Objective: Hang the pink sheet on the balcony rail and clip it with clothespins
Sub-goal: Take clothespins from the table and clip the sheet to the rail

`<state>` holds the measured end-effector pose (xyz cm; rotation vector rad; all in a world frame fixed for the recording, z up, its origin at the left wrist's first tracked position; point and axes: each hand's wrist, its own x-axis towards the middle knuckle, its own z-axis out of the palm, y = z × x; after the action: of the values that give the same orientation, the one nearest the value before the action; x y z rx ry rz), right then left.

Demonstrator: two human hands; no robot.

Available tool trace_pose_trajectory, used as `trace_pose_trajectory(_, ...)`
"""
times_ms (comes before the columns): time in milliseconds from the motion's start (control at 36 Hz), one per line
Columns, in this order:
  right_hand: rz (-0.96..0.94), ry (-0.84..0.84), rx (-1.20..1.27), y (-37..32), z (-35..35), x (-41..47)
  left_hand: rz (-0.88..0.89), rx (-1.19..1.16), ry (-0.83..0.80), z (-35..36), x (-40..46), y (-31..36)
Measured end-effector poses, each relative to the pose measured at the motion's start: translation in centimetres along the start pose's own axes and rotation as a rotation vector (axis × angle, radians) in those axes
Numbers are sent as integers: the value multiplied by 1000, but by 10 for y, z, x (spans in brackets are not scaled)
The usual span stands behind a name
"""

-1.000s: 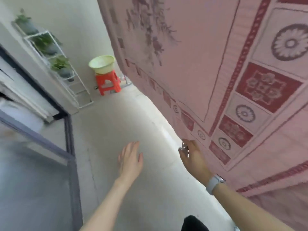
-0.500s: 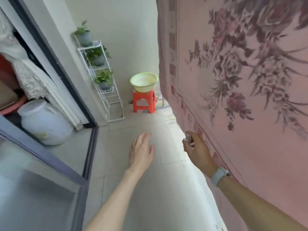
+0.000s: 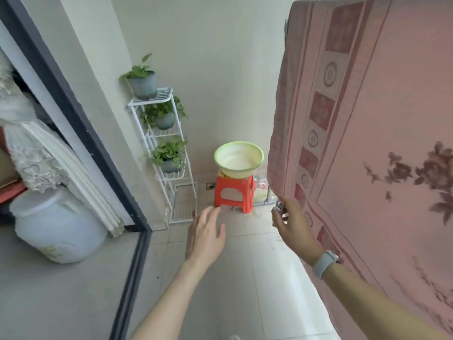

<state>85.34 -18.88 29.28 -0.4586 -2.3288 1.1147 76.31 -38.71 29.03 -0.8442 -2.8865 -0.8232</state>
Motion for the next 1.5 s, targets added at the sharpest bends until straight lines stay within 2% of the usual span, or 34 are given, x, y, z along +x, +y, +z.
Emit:
trace_pose_trajectory(222,56,97,-93,28,28,170,72,-30,-80,22,206,-23)
trace_pose_trajectory(444,152,147,-163,106,63,340,62,-259,-131,97,393,-17)
trace_pose_trajectory(667,293,222,-146,164,81,520,139,-258,-215,142,580,-7)
trace_pose_trajectory(861,365,189,-178,190,82,610,229,-402,-232,165,704,19)
trace_pose_trajectory(1000,445,328,-210,205,85,650,332,-535,-311,203,788,52)
trace_pose_trajectory(1194,572,556,-261,211,87,685,360,-796,-572,246,860,116)
trace_pose_trajectory(1333,603,625,-169,200,80,709,498,-832,-377,254,854,120)
trace_pose_trajectory(1444,680,645,-277,194,76,730,845,-857,-285,260,844,106)
trace_pose_trajectory(1500,728,655,-386,196,76,739,982,-886,-328,269,849,99)
